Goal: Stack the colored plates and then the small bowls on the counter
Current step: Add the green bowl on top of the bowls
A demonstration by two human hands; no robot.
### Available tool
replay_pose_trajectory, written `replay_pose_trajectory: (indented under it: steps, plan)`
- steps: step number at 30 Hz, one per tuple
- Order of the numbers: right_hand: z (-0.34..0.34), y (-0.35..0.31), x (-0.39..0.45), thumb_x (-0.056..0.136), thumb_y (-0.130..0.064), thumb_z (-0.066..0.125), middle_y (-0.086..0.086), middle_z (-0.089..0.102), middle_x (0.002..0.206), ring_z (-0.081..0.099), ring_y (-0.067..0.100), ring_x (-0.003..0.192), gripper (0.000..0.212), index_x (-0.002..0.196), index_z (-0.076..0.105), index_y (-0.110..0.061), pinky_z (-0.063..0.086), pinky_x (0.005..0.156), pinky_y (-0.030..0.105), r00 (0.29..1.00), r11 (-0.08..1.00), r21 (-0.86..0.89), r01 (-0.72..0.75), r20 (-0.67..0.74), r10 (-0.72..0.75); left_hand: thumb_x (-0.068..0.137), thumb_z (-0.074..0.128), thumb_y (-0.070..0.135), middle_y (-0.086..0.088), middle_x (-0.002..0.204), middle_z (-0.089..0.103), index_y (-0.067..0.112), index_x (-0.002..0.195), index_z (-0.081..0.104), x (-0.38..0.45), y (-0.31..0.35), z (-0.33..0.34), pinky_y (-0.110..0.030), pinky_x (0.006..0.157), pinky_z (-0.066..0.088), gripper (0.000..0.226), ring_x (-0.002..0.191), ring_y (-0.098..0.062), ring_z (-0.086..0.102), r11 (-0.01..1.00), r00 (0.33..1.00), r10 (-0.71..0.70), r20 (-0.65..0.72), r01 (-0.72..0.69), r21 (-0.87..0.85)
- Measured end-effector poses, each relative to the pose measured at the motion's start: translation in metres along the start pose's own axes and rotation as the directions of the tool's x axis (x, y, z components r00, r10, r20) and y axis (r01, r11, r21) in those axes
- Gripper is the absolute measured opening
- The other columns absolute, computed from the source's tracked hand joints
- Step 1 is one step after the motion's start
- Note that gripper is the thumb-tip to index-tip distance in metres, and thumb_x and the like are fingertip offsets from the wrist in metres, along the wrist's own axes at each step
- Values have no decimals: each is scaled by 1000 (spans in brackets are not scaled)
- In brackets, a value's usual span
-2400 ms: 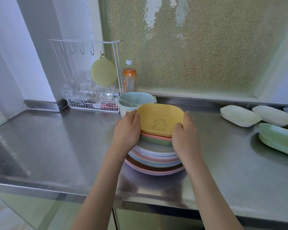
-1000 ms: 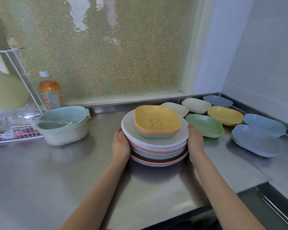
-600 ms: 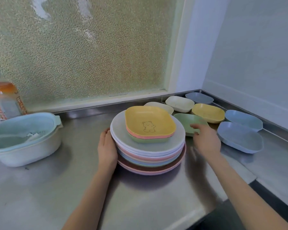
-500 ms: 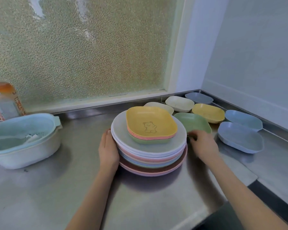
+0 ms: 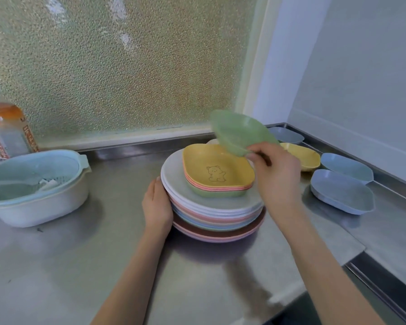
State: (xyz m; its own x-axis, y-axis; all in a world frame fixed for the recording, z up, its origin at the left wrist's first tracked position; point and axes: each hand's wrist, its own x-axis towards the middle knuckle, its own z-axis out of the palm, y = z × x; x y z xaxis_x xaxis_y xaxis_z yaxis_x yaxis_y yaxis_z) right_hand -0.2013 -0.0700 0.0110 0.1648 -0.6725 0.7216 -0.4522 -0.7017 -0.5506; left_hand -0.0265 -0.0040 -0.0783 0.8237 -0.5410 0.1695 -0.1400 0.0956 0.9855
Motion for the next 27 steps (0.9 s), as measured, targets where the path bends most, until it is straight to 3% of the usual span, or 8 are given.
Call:
replay_pose_trajectory:
  steps: [2, 4, 8, 14, 17, 20, 24, 27]
  plan:
    - [7, -22, -16, 81, -4, 64, -2, 69, 81, 57, 12, 75, 13, 85, 73, -14, 39, 70, 17, 992, 998, 9, 65, 108, -65, 98, 30, 11, 1, 74, 54, 1, 80, 56, 0, -1, -1, -8, 53, 37, 33, 77, -19, 44, 1000, 1000, 26, 0, -26, 5]
    - [17, -31, -34, 82, -4, 61, 4, 70, 84, 58, 20, 81, 17, 88, 73, -14, 39, 73, 25, 975, 997, 7, 72, 210, -72, 99, 30, 10, 4, 72, 53, 6, 77, 54, 0, -2, -2, -21, 57, 32, 32, 78, -20, 44, 998, 999, 46, 9, -46, 32]
    - [19, -31, -45, 86, 0, 57, 9, 67, 84, 52, 26, 86, 21, 94, 73, -11, 43, 75, 36, 971, 998, -52, 39, 238, -25, 98, 30, 11, 4, 74, 54, 9, 79, 55, -1, 0, -2, -21, 61, 28, 32, 79, -20, 45, 999, 1000, 27, 10, -28, 28]
    - [12, -25, -45, 89, -3, 55, 0, 71, 89, 47, 19, 85, 22, 94, 71, -17, 41, 73, 33, 961, 995, -85, 55, 275, -30, 98, 31, 12, -3, 79, 56, 14, 72, 53, -1, 1, -3, -26, 71, 32, 34, 79, -18, 44, 1000, 1000, -7, 13, 7, 29]
    - [13, -23, -47, 92, -5, 52, 0, 70, 90, 46, 19, 86, 21, 94, 69, -17, 43, 74, 36, 957, 997, -63, 35, 288, -15, 98, 31, 11, -4, 77, 54, 13, 69, 52, -1, 3, -3, -28, 63, 34, 36, 75, -17, 42, 999, 1000, 0, 8, -1, 38]
    - [14, -23, -50, 94, -9, 49, 0, 68, 94, 45, 19, 88, 19, 96, 66, -17, 44, 76, 38, 946, 996, -75, 48, 324, -21, 98, 31, 12, 3, 72, 53, 7, 75, 55, -1, 1, -2, -7, 56, 37, 33, 77, -19, 43, 999, 1000, 4, 1, -4, 33]
    - [15, -23, -51, 95, -13, 46, -1, 68, 97, 48, 19, 91, 20, 100, 65, -17, 44, 80, 38, 933, 991, -96, 94, 355, -54, 98, 31, 12, 5, 74, 54, 6, 78, 55, -2, 2, -1, -23, 61, 31, 32, 79, -20, 43, 1000, 1000, 4, 2, -4, 24]
    - [8, -21, -52, 97, -20, 43, -13, 64, 95, 49, -1, 81, 22, 107, 63, -22, 41, 76, 15, 971, 999, 37, 30, 236, -38, 98, 30, 12, 6, 74, 53, 4, 82, 56, -2, 3, -2, -22, 60, 29, 32, 80, -20, 44, 999, 1000, 6, 7, -6, 37]
